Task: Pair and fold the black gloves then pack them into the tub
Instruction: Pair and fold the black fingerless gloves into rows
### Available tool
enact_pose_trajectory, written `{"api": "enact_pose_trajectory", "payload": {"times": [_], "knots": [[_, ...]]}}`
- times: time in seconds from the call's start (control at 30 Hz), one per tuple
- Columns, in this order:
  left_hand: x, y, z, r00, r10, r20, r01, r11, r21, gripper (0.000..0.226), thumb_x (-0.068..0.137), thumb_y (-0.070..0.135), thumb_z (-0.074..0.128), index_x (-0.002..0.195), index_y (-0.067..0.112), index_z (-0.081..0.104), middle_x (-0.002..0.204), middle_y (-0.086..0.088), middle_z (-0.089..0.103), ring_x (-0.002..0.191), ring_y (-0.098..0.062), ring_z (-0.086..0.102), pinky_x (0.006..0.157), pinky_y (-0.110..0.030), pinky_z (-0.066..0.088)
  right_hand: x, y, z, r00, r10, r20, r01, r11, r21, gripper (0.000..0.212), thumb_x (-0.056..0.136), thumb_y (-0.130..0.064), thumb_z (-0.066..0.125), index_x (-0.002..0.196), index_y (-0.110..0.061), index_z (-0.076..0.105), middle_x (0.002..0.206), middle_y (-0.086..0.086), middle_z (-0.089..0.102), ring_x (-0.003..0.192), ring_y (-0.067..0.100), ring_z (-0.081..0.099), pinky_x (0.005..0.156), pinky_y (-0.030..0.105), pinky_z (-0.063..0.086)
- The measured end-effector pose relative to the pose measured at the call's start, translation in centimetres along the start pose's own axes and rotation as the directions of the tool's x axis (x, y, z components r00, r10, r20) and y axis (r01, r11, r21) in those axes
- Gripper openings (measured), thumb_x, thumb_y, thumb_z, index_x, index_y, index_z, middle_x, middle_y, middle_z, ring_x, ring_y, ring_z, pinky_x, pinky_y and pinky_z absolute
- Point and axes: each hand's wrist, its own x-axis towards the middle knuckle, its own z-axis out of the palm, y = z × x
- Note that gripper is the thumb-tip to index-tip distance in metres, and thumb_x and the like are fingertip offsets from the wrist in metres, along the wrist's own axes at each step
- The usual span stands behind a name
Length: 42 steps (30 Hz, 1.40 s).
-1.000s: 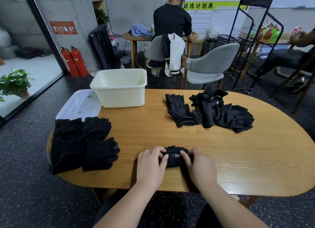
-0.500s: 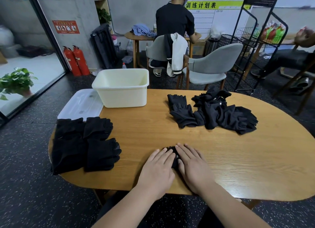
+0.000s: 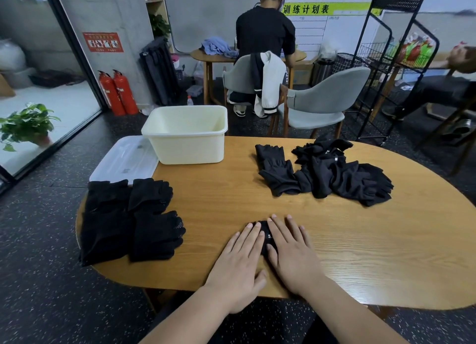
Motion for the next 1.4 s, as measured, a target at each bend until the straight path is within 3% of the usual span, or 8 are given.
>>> {"api": "enact_pose_trajectory", "payload": {"times": [0.13,0.33,0.67,0.83,0.93,1.07,1.27,1.4], "knots": [[-0.5,0.4,0.0,0.996,-0.017,-0.083,0.015,1.000,-0.017,0.078,0.107,0.054,0.024,0.169,0.015,-0.002,0.175,-0.003,-0.022,0.158,-0.018,-0.029,0.131,-0.040,-0.010,-0.3,0.1,0.1,1.000,0.005,-0.024,-0.005,1.000,0.010,0.069,0.103,-0.058,0.004,0.168,-0.034,0.001,0.175,-0.018,0.001,0.161,0.012,-0.010,0.130,0.041,-0.001],[-1.3,0.4,0.5,0.987,0.051,-0.152,-0.042,0.997,0.063,0.064,0.105,0.047,0.042,0.160,0.016,0.041,0.165,0.000,0.036,0.152,-0.024,0.032,0.128,-0.044,0.010,-0.6,0.4,0.2,0.997,0.007,-0.073,-0.003,0.998,0.065,0.067,0.106,-0.060,0.007,0.167,-0.034,0.016,0.171,-0.019,0.019,0.161,0.009,0.004,0.131,0.038,0.009],[-1.2,0.3,-0.5,0.985,-0.116,-0.129,0.118,0.993,0.012,0.063,0.110,0.050,0.017,0.164,0.022,0.033,0.175,0.010,0.015,0.161,-0.021,0.005,0.132,-0.044,-0.002,-1.8,0.8,-0.1,0.945,-0.055,-0.323,0.123,0.973,0.195,0.038,0.105,-0.039,0.058,0.143,-0.038,0.063,0.139,-0.011,0.064,0.131,0.018,0.053,0.105,0.041,0.051],[-1.5,-1.5,-1.4,0.986,-0.119,-0.118,0.118,0.993,-0.015,0.059,0.111,0.048,0.018,0.165,0.027,0.030,0.175,0.015,0.013,0.161,-0.011,0.004,0.132,-0.037,0.001,-2.2,0.3,-0.5,0.950,-0.147,-0.275,0.187,0.975,0.122,0.041,0.108,-0.045,0.050,0.148,-0.037,0.058,0.146,-0.008,0.049,0.132,0.019,0.048,0.104,0.040,0.050],[-1.7,-2.8,-1.8,0.994,-0.066,-0.090,0.068,0.997,0.022,0.059,0.112,0.049,0.019,0.166,0.026,0.029,0.176,0.014,0.007,0.162,-0.009,-0.004,0.132,-0.038,-0.003,-2.3,-0.3,-0.5,0.957,-0.196,-0.214,0.218,0.972,0.086,0.049,0.110,-0.043,0.045,0.158,-0.034,0.044,0.173,-0.012,0.021,0.157,0.016,0.026,0.120,0.037,0.040],[-2.3,-4.2,-1.8,0.993,-0.072,-0.090,0.076,0.996,0.043,0.061,0.112,0.052,0.018,0.167,0.028,0.025,0.177,0.012,-0.002,0.161,-0.010,-0.016,0.132,-0.041,-0.005,-1.5,-1.0,-0.4,0.972,-0.230,-0.046,0.233,0.969,0.086,0.061,0.108,-0.056,0.014,0.166,-0.038,0.013,0.172,-0.023,0.002,0.159,0.000,-0.002,0.128,0.036,0.027],[-3.6,-6.7,-1.2,0.970,-0.177,-0.168,0.185,0.982,0.034,0.063,0.110,0.051,0.024,0.165,0.023,0.033,0.177,0.002,0.011,0.163,-0.014,-0.008,0.133,-0.041,-0.004,1.8,-4.1,-1.3,0.966,-0.251,0.054,0.248,0.967,0.059,0.061,0.113,-0.047,0.030,0.168,-0.036,0.007,0.171,-0.023,-0.006,0.157,0.001,-0.005,0.132,0.035,0.012],[-4.4,-6.6,-0.8,0.950,-0.240,-0.201,0.224,0.969,-0.100,0.060,0.108,0.046,0.023,0.160,0.021,0.040,0.174,0.000,0.020,0.162,-0.016,0.012,0.131,-0.035,0.017,5.4,-5.9,-1.9,0.956,-0.260,0.134,0.253,0.965,0.064,0.062,0.113,-0.038,0.035,0.168,-0.034,0.008,0.173,-0.019,-0.002,0.161,0.008,0.002,0.131,0.040,0.017]]}}
